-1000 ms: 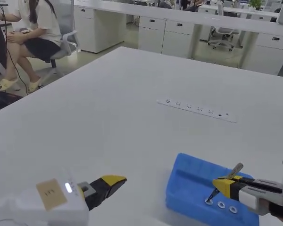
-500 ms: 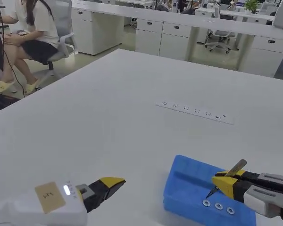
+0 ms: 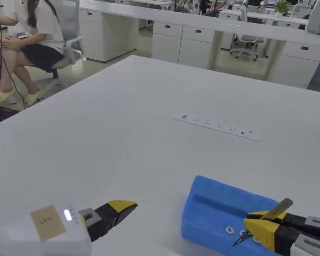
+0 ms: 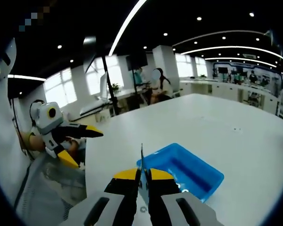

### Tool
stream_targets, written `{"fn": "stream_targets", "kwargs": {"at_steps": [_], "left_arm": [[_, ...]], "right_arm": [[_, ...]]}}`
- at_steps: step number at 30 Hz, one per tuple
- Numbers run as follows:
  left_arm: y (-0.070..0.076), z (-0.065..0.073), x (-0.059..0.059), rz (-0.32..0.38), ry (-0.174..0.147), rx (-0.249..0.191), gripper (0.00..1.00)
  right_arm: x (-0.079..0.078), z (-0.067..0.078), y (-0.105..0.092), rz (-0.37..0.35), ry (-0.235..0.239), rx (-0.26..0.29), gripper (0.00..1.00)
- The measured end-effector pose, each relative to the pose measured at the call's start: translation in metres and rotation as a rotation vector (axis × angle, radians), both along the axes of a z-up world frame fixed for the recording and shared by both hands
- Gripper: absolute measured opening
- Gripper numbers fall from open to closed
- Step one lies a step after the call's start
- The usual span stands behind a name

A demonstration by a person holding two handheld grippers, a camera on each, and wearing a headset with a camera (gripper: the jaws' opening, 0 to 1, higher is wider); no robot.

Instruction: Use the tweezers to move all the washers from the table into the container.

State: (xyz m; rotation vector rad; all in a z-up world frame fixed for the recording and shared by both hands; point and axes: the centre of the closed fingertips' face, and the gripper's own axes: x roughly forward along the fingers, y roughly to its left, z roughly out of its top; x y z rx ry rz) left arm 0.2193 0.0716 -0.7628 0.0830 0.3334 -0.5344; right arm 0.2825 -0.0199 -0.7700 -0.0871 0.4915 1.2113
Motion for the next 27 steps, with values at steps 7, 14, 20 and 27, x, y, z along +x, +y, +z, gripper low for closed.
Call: {"fn": "stream_targets", "kwargs": {"at_steps": [7, 14, 20, 27], "left_arm": [[0.001, 0.000, 0.000, 0.004, 0.000, 0.000, 0.66], [0.002, 0.001, 0.001, 0.009, -0.001, -0.001, 0.66], [0.002, 0.001, 0.001, 0.010, -0.001, -0.003, 0.66], [0.003, 0.001, 0.001, 0.012, -0.002, -0.004, 0.66]], "right_arm": [[-0.006, -0.017, 0.001, 0.002, 0.041, -0.024, 0.03], [-0.010, -0.030, 0.001, 0.011, 0.070, -0.051, 0.04], [-0.012, -0.044, -0.001, 0.016, 0.091, -0.079, 0.04], [-0.014, -0.053, 0.000, 0.020, 0.103, -0.095, 0.04]]}}
